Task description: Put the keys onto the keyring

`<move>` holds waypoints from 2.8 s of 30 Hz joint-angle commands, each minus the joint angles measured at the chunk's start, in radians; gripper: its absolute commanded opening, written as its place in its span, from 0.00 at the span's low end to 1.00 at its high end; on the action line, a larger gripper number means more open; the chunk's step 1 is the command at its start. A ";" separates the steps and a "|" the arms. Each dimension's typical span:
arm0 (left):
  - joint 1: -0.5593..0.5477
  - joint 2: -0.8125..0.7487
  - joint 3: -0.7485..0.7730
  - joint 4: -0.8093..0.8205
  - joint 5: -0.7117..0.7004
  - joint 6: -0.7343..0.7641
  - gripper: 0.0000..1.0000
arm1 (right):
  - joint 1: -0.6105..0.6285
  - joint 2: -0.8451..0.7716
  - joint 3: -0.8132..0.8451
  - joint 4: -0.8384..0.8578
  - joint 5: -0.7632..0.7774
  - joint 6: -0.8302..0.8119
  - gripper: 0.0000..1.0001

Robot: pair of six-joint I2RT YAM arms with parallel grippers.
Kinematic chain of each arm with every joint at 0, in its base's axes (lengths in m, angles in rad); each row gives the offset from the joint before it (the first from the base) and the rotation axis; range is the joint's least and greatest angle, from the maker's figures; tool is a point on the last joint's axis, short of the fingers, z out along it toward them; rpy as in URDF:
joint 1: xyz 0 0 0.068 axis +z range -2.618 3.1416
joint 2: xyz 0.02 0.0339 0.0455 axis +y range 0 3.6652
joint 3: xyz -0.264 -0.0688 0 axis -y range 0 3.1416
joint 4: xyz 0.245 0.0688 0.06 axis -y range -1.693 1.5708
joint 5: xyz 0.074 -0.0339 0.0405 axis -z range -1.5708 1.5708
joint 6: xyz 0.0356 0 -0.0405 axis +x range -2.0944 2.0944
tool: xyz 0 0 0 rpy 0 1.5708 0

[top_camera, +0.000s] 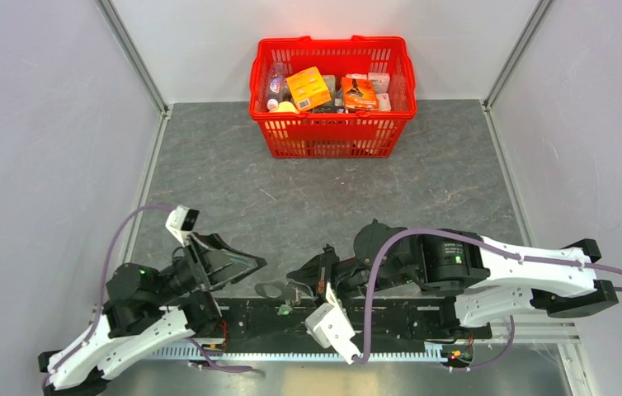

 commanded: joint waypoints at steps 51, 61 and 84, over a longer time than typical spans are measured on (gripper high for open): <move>0.000 0.232 0.302 -0.133 0.372 0.759 0.40 | -0.023 0.399 0.770 -0.514 0.171 1.252 0.00; -0.001 0.243 0.297 -0.126 0.358 0.754 0.40 | -0.035 0.432 0.814 -0.502 0.171 1.268 0.00; -0.001 0.244 0.283 -0.138 0.340 0.776 0.02 | -0.044 0.402 0.780 -0.459 0.143 1.277 0.02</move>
